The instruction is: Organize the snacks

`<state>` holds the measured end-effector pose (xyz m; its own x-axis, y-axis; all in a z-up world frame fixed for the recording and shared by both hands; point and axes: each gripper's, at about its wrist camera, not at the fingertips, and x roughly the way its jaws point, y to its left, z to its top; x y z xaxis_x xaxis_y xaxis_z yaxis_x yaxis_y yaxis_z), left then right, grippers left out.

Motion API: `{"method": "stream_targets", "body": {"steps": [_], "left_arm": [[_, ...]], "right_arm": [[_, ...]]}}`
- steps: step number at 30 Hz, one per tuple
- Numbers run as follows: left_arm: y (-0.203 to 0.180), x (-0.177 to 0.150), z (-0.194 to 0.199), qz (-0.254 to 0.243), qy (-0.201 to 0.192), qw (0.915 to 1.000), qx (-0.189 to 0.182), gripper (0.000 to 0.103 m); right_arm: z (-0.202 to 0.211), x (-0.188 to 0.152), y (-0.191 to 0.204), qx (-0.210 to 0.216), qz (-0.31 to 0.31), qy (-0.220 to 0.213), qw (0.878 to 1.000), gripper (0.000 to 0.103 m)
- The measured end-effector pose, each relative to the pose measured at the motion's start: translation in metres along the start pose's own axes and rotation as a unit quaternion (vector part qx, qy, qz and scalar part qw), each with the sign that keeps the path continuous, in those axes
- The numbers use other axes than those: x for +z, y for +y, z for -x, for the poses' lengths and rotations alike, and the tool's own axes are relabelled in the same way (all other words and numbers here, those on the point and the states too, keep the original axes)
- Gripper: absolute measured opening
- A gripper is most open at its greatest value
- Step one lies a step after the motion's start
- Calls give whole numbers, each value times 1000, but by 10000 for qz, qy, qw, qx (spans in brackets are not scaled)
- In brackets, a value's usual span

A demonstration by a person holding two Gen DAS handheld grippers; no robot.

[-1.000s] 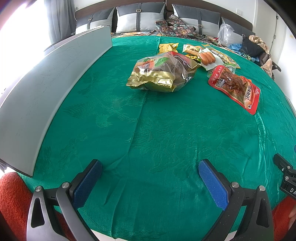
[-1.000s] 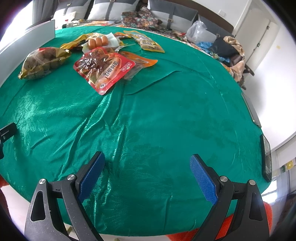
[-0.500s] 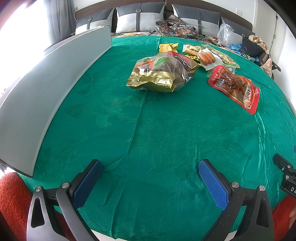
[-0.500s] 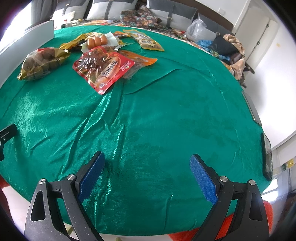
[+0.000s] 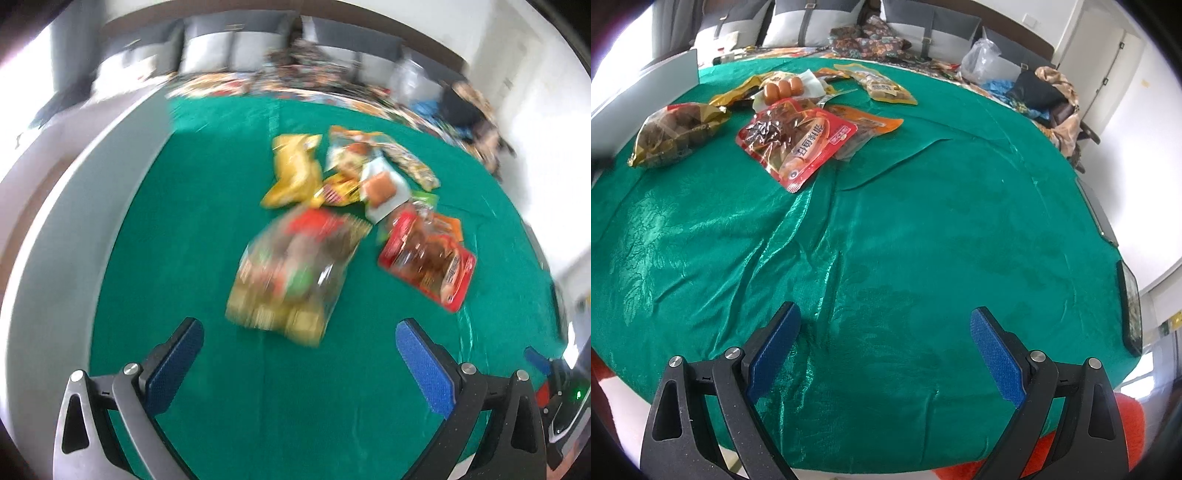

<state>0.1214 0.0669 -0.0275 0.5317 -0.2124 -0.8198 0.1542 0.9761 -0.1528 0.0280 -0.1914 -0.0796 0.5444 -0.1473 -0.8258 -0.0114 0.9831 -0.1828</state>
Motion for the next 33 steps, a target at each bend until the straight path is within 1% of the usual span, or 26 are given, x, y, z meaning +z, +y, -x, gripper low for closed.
{"method": "stream_targets", "body": {"steps": [2, 3, 4, 5, 6, 7, 8, 10, 12, 13, 14, 15, 16, 17, 18, 19, 20, 21, 23, 25, 27, 28, 29, 31, 32, 33], "left_arm": [[-12, 25, -20, -500, 195, 9983, 240, 103], [-14, 33, -31, -652, 304, 9967, 383, 103], [-15, 40, -46, -744, 467, 9947, 536, 103], [-14, 44, -57, -750, 591, 9936, 602, 102], [-12, 46, -68, -697, 745, 9931, 581, 102], [-9, 44, -74, -638, 814, 9934, 495, 93], [-7, 41, -76, -578, 833, 9940, 403, 79], [-2, 32, -69, -422, 631, 9965, 359, 73], [2, 16, -56, -294, 541, 9978, 246, 69], [4, 5, -47, -194, 503, 9983, 206, 68], [6, -6, -38, -26, 474, 9987, 174, 68], [11, -21, -27, 186, 432, 9988, 148, 68], [15, -35, -18, 359, 371, 9985, 154, 68], [17, -47, -9, 467, 294, 9983, 174, 68], [19, -59, 0, 551, 211, 9980, 205, 68], [22, -71, 8, 636, 119, 9976, 246, 68], [24, -78, 14, 703, 61, 9971, 276, 68], [25, -84, 18, 744, 26, 9968, 289, 68], [30, -93, 26, 804, -55, 9963, 289, 68], [35, -99, 28, 884, -131, 9957, 252, 69], [39, -99, 29, 899, -175, 9955, 226, 69], [40, -99, 29, 891, -199, 9956, 219, 69], [42, -100, 31, 885, -227, 9956, 209, 69], [44, -98, 30, 920, -262, 9953, 164, 69], [45, -97, 29, 964, -265, 9949, 137, 69], [46, -96, 29, 1013, -270, 9944, 101, 69]], "right_arm": [[0, 0, -1, 24, -17, -6, 10000, 95], [0, 0, -1, 37, -30, -5, 10000, 95], [-1, 0, -1, 50, -42, -4, 10000, 95], [0, 0, -2, 69, -55, -9, 10000, 95], [0, -1, -2, 85, -62, -20, 9999, 95], [0, -1, -3, 110, -74, -39, 9999, 95], [-1, -3, -5, 170, -120, -63, 9998, 95], [-2, -5, -11, 334, -268, -40, 9991, 95], [-5, -6, -20, 710, -497, 158, 9961, 94], [-6, -5, -24, 809, -562, 263, 9948, 94], [-4, 0, -28, 908, -647, 278, 9934, 94], [1, 6, -30, 1010, -660, 130, 9926, 94], [7, 18, -32, 1162, -592, -129, 9914, 94], [9, 28, -31, 1250, -516, -265, 9905, 94], [10, 47, -31, 1345, -405, -372, 9894, 94], [7, 64, -30, 1423, -348, -406, 9884, 94], [1, 89, -28, 1633, -323, -424, 9851, 94], [-4, 105, -26, 1758, -301, -409, 9831, 94], [-26, 139, -12, 1934, -148, -227, 9807, 94], [-46, 155, 4, 2119, -4, 60, 9773, 92], [-65, 158, 26, 2418, 210, 546, 9686, 92], [-66, 156, 36, 2577, 318, 759, 9627, 92], [-63, 154, 40, 2673, 375, 835, 9593, 92], [-48, 144, 50, 3324, 452, 1226, 9341, 91], [-39, 142, 54, 3269, 551, 1256, 9350, 91], [-30, 142, 56, 3037, 672, 1198, 9428, 91]]}}
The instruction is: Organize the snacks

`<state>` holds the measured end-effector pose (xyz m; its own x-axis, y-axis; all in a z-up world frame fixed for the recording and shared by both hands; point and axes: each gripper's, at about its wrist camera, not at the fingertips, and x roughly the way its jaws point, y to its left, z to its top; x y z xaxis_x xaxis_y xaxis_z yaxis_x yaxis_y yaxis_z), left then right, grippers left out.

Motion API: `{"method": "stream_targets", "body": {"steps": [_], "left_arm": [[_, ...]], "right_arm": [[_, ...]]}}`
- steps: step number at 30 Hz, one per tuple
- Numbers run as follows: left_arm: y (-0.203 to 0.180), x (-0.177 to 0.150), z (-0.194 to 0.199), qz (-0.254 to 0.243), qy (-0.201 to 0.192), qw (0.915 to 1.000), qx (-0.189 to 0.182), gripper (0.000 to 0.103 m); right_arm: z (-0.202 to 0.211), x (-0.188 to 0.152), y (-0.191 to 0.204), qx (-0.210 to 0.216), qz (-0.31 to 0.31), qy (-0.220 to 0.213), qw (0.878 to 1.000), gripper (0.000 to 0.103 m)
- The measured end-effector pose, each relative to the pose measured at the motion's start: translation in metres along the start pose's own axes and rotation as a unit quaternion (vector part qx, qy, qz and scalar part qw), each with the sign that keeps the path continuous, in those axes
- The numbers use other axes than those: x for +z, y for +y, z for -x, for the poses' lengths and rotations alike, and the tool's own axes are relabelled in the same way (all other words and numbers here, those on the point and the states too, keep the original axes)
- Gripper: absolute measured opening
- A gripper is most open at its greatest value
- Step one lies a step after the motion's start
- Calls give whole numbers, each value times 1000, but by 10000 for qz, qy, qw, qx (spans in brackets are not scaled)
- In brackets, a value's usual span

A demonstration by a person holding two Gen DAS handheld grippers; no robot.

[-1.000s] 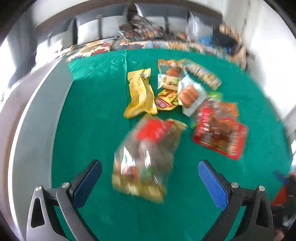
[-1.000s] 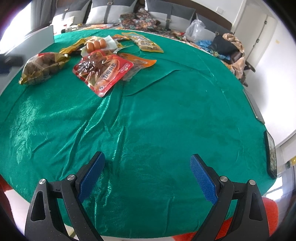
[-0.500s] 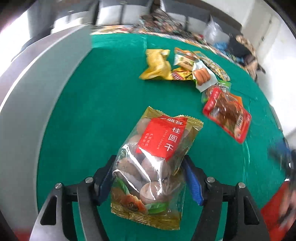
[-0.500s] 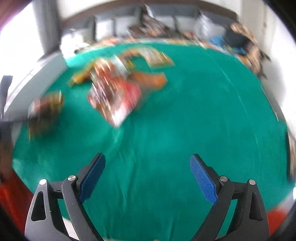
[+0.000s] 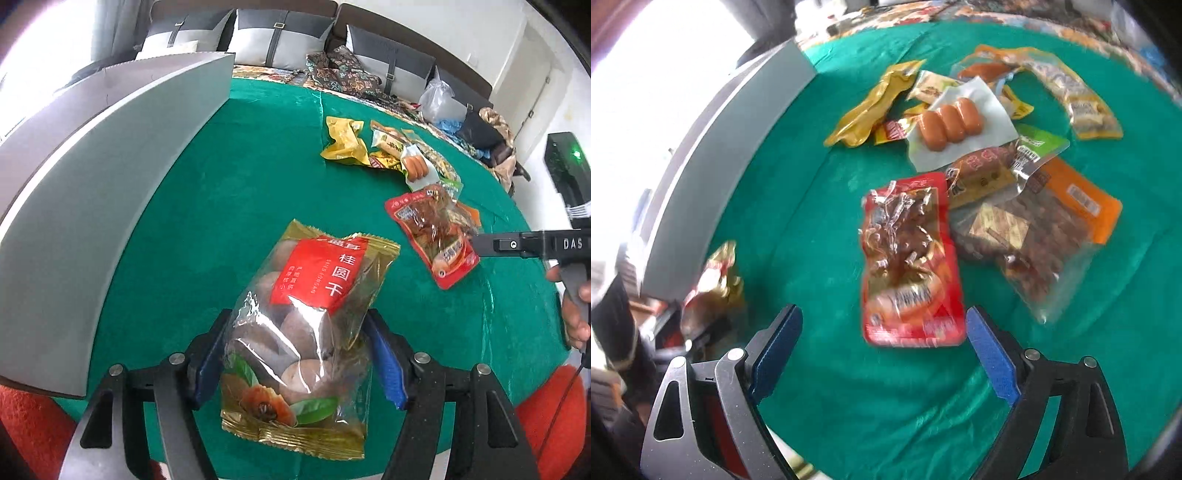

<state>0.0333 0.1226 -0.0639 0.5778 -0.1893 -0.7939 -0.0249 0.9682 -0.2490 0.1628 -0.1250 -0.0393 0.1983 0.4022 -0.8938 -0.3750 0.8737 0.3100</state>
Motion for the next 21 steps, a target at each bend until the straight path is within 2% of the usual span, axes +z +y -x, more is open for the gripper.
{"method": "stream_targets", "body": {"steps": [2, 3, 5, 9, 11, 12, 13, 14, 17, 21], "left_arm": [[3, 4, -2, 133, -8, 9999, -87, 69], [4, 4, -1, 172, -13, 9998, -111, 69], [7, 3, 1, 200, -22, 9997, -110, 69], [19, -2, 8, 380, -57, 9992, -72, 69], [24, -4, 10, 468, -72, 9988, -80, 69], [26, -4, 11, 497, -85, 9987, -95, 69], [27, -3, 11, 521, -102, 9985, -132, 69], [27, -2, 12, 528, -117, 9984, -170, 68], [22, 2, 14, 510, -147, 9982, -292, 68], [24, 16, 43, 736, -259, 9941, -748, 68]], "right_arm": [[8, 6, 14, -592, 218, -99, 9980, 93], [10, 10, 18, -725, 290, -154, 9968, 93], [2, 23, 28, -866, 390, -143, 9954, 93], [-48, 37, 48, -1093, 627, 131, 9919, 91], [-65, 38, 41, -1368, 580, 376, 9882, 91], [-65, 36, 39, -1301, 441, 335, 9899, 87], [-58, 35, 36, -1323, 278, 228, 9906, 66], [-52, 35, 34, -1326, 186, 219, 9907, 50], [-34, 33, 25, -1241, 33, 293, 9918, 45], [1, 26, 14, -672, -437, -27, 9968, 45]]}}
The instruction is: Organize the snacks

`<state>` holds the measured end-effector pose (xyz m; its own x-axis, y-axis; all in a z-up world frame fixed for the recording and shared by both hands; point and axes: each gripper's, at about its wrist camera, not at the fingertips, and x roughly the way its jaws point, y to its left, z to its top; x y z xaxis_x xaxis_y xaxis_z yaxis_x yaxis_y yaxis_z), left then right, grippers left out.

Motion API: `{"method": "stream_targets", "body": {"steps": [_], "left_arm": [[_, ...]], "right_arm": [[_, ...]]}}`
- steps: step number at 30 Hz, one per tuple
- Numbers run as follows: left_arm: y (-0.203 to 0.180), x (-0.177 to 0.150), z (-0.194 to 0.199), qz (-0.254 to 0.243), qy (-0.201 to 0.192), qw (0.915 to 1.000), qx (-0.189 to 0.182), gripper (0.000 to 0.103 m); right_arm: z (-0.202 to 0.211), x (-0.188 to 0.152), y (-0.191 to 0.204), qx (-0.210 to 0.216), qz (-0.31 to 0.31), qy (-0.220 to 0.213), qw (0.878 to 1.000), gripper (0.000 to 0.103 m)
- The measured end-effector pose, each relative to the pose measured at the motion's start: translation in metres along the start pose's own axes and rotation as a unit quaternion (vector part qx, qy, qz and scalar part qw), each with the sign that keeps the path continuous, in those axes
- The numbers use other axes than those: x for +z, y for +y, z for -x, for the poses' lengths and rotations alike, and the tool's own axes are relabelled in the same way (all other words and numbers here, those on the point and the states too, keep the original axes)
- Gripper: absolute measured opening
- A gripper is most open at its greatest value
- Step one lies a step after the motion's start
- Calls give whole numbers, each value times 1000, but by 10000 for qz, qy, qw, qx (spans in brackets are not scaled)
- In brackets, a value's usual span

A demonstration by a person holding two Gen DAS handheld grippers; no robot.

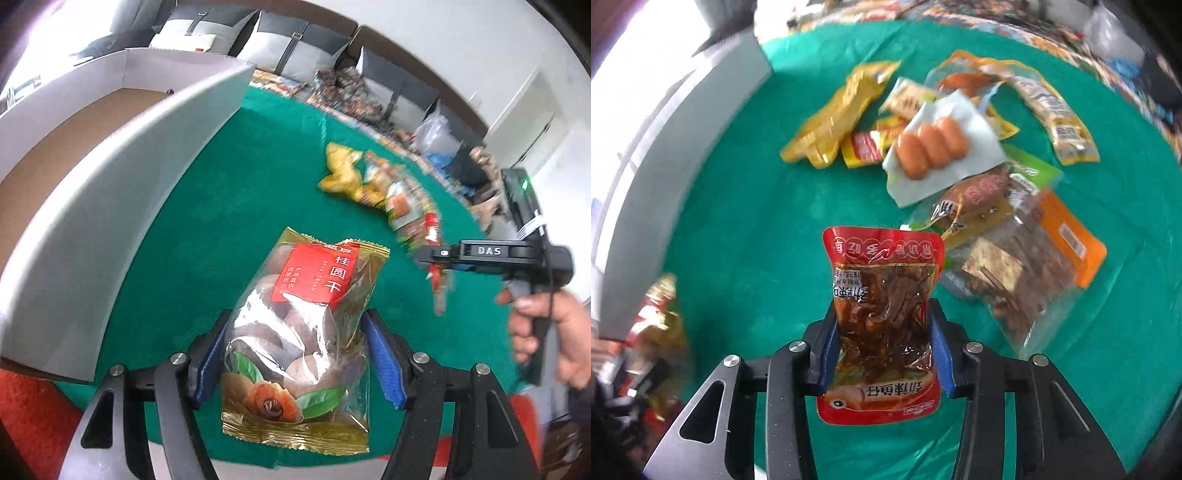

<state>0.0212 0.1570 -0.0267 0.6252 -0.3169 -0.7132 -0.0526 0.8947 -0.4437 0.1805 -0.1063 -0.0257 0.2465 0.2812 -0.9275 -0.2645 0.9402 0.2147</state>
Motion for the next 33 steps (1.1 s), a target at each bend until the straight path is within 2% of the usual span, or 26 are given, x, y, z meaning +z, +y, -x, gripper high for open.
{"method": "stream_targets", "body": {"steps": [2, 4, 6, 8, 11, 12, 13, 14, 15, 17, 19, 21, 25, 27, 29, 33], "left_arm": [[5, 15, 24, 142, -224, 9996, -128, 68], [17, 36, 52, 232, -543, 9983, -13, 68], [36, 58, 74, 284, -807, 9957, 367, 68], [63, 78, 89, 308, -1000, 9901, 931, 68], [108, 99, 94, 343, -936, 9803, 1704, 70], [120, 101, 93, 380, -884, 9762, 1942, 73], [135, 104, 93, 444, -838, 9711, 2191, 80], [149, 105, 94, 524, -807, 9666, 2374, 83], [158, 103, 95, 587, -789, 9640, 2470, 83], [173, 96, 104, 727, -823, 9593, 2601, 83], [175, 93, 111, 795, -957, 9573, 2610, 83], [171, 89, 114, 809, -1110, 9562, 2585, 83], [143, 96, 105, 730, -1401, 9636, 2155, 83], [120, 101, 94, 446, -1477, 9672, 2017, 83], [95, 106, 75, -89, -1429, 9683, 2046, 84], [63, 107, 28, -928, -965, 9577, 2548, 84]], "right_arm": [[23, 1, 7, 394, -188, -235, 9988, 45], [48, 13, 40, 825, -90, -494, 9953, 45], [73, 26, 85, 1289, 181, -713, 9889, 45], [93, 40, 141, 1793, 527, -859, 9786, 45], [106, 56, 219, 2362, 900, -884, 9635, 48], [104, 63, 245, 2463, 983, -898, 9600, 51], [103, 68, 265, 2502, 1030, -944, 9581, 61], [100, 72, 283, 2546, 1029, -979, 9565, 79], [95, 76, 297, 2609, 940, -921, 9563, 86], [98, 76, 304, 2610, 722, -915, 9583, 86], [110, 71, 296, 2601, 652, -1169, 9563, 86], [113, 73, 274, 2419, 656, -1353, 9586, 86], [92, 61, 200, 1574, 566, -1400, 9759, 86], [72, 39, 145, 968, 368, -1353, 9854, 86], [50, 12, 83, 360, 125, -1340, 9903, 86], [40, -50, -27, -761, -389, -1472, 9854, 86]]}}
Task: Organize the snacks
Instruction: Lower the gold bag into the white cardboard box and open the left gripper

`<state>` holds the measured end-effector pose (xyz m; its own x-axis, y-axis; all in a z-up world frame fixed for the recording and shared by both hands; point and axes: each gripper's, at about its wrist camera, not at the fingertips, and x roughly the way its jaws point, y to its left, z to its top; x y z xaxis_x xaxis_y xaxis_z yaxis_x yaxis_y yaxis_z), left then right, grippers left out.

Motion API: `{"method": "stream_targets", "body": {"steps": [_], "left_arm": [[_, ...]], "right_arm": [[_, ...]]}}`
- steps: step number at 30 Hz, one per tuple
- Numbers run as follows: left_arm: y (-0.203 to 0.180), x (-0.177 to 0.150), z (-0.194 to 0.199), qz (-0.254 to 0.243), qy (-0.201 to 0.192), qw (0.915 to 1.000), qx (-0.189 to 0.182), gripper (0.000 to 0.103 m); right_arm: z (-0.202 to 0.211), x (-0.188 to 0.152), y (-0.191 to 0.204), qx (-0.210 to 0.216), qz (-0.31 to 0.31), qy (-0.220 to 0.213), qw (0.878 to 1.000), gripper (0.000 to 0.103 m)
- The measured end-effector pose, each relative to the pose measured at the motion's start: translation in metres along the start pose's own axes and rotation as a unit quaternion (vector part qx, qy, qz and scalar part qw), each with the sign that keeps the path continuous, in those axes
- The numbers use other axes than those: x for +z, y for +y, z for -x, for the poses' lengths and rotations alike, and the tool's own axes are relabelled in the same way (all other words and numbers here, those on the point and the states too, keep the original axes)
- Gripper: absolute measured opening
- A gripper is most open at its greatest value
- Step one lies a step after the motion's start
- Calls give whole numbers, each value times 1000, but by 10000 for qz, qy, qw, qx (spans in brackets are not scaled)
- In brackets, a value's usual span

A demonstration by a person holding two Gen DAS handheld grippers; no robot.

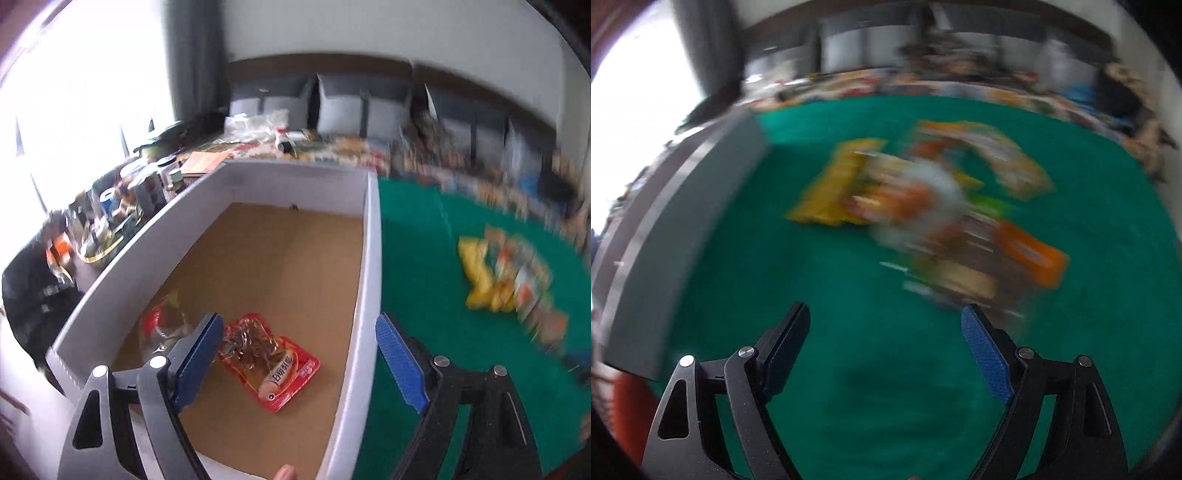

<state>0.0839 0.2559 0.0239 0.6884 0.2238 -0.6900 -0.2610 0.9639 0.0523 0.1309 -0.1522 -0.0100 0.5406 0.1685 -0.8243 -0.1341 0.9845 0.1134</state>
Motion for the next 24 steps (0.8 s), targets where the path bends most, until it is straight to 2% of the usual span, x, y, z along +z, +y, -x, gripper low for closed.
{"method": "stream_targets", "body": {"steps": [3, 6, 12, 17, 20, 22, 24], "left_arm": [[-16, -8, -14, -116, 292, 9995, 35, 84], [-25, -9, -8, -278, 217, 9992, 172, 84], [-35, -26, 0, -184, 451, 9987, 125, 84], [-50, -30, 2, -476, 480, 9976, 136, 84], [-53, -24, 16, -393, 135, 9980, 469, 84], [-59, -19, 39, -284, -377, 9955, 816, 84], [-69, -16, 61, -220, -827, 9920, 925, 88]], "right_arm": [[6, -30, -74, -684, -329, -82, 9971, 86], [7, -44, -122, -1046, -555, -151, 9928, 86], [7, -38, -159, -1297, -928, -293, 9868, 86], [2, -39, -175, -1257, -1097, -323, 9855, 89], [-2, -35, -175, -1254, -1101, -290, 9855, 92], [-4, -34, -175, -1238, -1103, -276, 9858, 93], [-3, -35, -174, -1237, -1097, -273, 9859, 93]]}}
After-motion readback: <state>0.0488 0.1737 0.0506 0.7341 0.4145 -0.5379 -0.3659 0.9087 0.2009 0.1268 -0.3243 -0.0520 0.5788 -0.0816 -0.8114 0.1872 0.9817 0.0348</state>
